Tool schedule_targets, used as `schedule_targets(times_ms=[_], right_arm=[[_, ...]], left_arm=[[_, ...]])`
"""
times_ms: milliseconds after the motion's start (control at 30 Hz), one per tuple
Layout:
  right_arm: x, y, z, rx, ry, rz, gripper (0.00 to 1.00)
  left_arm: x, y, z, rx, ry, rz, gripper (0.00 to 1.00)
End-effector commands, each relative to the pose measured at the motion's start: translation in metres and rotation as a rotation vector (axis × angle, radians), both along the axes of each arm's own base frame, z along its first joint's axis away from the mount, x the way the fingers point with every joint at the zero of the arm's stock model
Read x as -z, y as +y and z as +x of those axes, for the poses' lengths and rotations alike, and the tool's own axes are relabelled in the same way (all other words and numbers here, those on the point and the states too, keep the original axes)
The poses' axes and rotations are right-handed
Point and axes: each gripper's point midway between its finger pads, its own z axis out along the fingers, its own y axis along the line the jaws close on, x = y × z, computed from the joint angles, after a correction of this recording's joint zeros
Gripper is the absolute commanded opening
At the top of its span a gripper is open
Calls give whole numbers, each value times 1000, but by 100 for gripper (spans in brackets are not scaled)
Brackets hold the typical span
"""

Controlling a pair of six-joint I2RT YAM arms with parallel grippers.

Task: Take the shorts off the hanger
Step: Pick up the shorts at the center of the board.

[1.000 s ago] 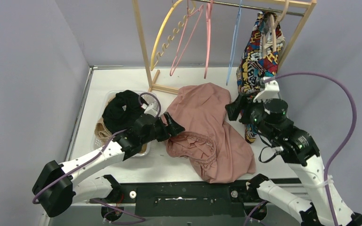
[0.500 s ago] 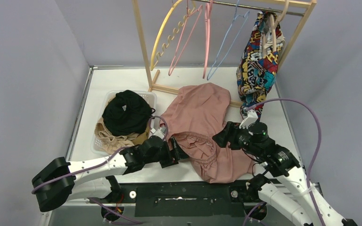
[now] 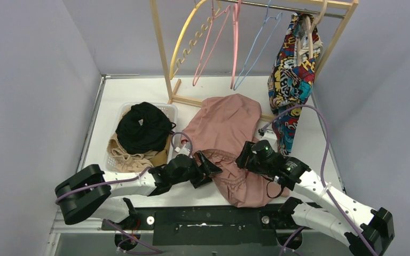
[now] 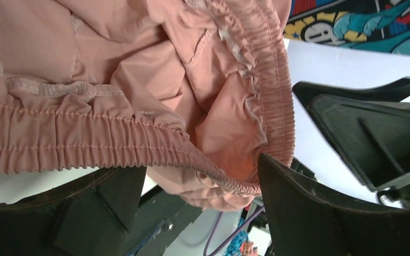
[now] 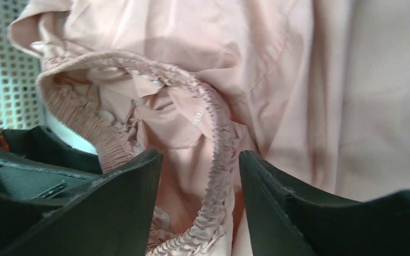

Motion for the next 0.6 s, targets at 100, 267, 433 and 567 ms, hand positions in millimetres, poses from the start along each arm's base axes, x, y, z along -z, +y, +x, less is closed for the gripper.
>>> schedule_targets(times_ms=[100,267,433,567], right_arm=[[15,2,4,120,-21,117,36],[25,27,-15,-25,20,235,26],[20,40,-23,-112,1,274,20],[21,48,-31,-200,11,263,19]], left_arm=[[-32,-12,48,-198,-77,-127,77],[-29,-23,76,-226,-108,11,77],[-2,-30,84,-169,-89,153,78],[10,-30,95,-136,-122,250,79]])
